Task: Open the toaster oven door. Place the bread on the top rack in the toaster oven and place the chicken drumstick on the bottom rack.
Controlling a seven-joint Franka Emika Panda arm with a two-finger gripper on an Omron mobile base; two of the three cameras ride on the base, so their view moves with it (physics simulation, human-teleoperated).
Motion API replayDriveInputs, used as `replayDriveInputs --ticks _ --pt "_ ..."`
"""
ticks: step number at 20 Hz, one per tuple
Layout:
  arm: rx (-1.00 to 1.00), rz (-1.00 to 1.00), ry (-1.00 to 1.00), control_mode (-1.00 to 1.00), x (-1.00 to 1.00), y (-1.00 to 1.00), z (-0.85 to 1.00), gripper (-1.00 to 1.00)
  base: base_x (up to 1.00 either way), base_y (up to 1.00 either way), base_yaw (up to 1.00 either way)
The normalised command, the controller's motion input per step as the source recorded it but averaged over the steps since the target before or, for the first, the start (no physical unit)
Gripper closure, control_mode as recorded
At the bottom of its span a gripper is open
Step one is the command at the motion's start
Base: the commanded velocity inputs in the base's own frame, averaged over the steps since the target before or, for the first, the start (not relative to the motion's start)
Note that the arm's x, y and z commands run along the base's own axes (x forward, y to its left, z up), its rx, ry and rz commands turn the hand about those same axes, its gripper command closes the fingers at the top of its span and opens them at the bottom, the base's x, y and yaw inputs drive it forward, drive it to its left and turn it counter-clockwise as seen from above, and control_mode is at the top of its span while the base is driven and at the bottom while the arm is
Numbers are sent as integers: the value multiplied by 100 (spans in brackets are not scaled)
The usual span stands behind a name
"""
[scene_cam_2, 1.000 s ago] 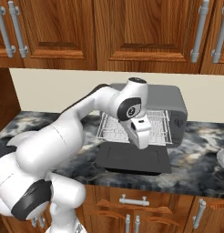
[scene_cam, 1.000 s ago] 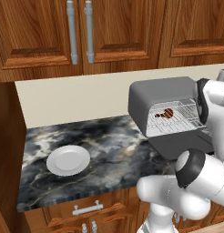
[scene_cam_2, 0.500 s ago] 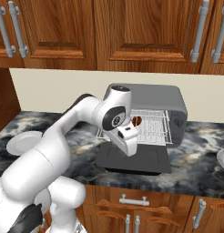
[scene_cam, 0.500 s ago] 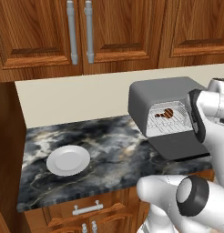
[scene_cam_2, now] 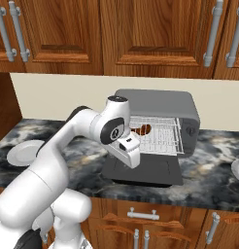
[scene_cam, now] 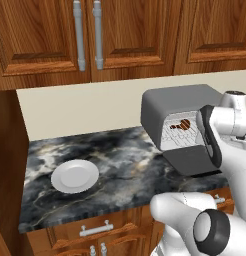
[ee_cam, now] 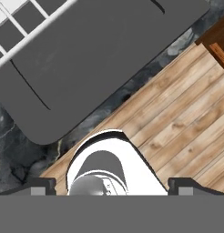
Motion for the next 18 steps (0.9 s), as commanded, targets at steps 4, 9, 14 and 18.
replayDriveInputs --ticks 4,9,14,18 --pt "0 0 0 -100 0 0 0 -100 0 0 0" --pt "0 0 0 -100 0 0 0 -100 0 0 0" --pt "0 0 0 -100 0 0 0 -100 0 0 0" --pt "0 0 0 -100 0 0 0 -100 0 0 0"
